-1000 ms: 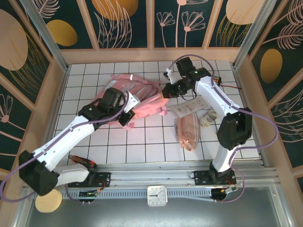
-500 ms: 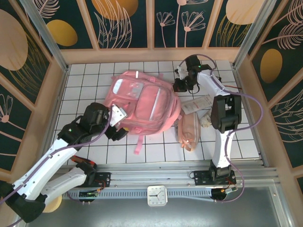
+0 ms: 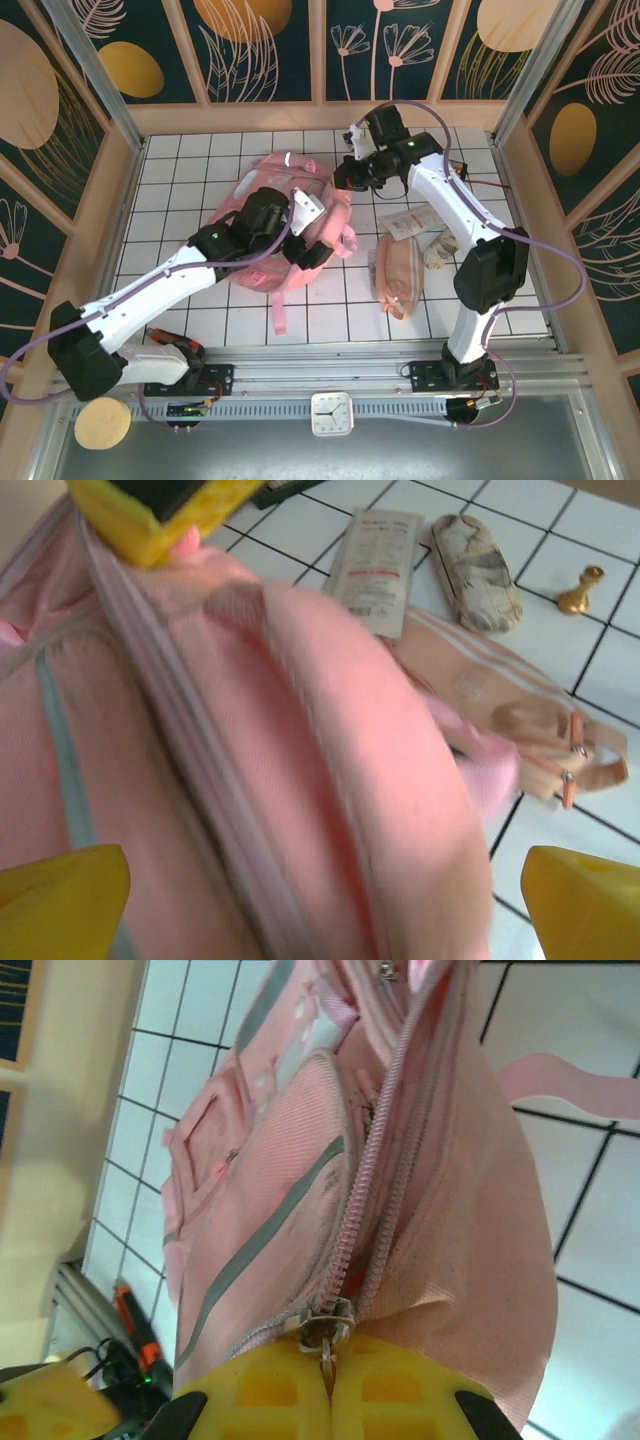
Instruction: Pack books, pencil case, and school supplies into a backpack
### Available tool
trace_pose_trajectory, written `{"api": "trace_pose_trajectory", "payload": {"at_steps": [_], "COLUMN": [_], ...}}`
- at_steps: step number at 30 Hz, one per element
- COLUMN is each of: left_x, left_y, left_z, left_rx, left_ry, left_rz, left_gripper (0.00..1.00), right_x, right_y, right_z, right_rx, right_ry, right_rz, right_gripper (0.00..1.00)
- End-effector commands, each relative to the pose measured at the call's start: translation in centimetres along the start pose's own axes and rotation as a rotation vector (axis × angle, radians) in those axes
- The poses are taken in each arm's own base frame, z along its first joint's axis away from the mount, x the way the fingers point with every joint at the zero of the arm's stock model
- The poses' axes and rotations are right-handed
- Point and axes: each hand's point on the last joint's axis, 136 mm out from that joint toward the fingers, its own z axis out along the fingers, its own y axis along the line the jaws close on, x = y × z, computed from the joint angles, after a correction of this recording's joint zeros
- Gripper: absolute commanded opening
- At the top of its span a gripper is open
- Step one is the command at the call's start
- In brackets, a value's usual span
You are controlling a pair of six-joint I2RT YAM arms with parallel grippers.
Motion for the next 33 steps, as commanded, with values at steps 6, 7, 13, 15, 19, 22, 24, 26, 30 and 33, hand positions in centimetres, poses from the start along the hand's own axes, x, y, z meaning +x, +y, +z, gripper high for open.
{"api": "trace_pose_trajectory", "payload": {"at_steps": [6,7,13,15,19,22,24,26,30,33], "left_x": [-2.1,-1.3,2.3,3.1,4.2,3.9,3.4,3.2,2.8,2.6], "left_y": [0.1,0.3,2.4,3.2,3.4,3.8,4.0,4.2,3.7,3.8], "left_z": [2.3,2.9,2.7,2.0,0.6,-1.6,-3.6,-5.6,-8.6,-10.2], "left_rx": [-0.040,-0.055,-0.182,-0.231,-0.246,-0.272,-0.287,-0.305,-0.288,-0.295], "left_ry": [-0.003,0.031,0.129,0.150,0.189,0.168,0.134,0.105,0.045,0.046], "left_rz": [-0.135,-0.140,-0.121,-0.098,-0.034,0.010,0.048,0.075,0.125,0.166], "left_gripper": [0.97,0.88,0.01,0.00,0.00,0.00,0.00,0.00,0.00,0.00], "right_x": [-0.4,-0.3,0.3,0.2,0.7,0.8,1.8,2.1,1.4,0.4], "right_y": [8.6,9.1,8.8,8.9,9.2,6.1,3.2,0.0,-3.2,-6.1], "right_z": [-2.9,-3.1,-4.2,-4.8,-5.2,-5.0,-4.2,-3.8,-3.3,-2.6], "right_rx": [-0.195,-0.207,-0.223,-0.233,-0.251,-0.190,-0.134,-0.041,0.014,0.069], "right_ry": [-0.085,-0.087,-0.087,-0.094,-0.088,-0.080,-0.043,-0.021,-0.040,-0.041], "right_rz": [-0.034,-0.032,-0.009,-0.005,-0.017,-0.046,-0.120,-0.211,-0.377,-0.446], "right_gripper": [0.00,0.00,0.00,0.00,0.00,0.00,0.00,0.00,0.00,0.00]}}
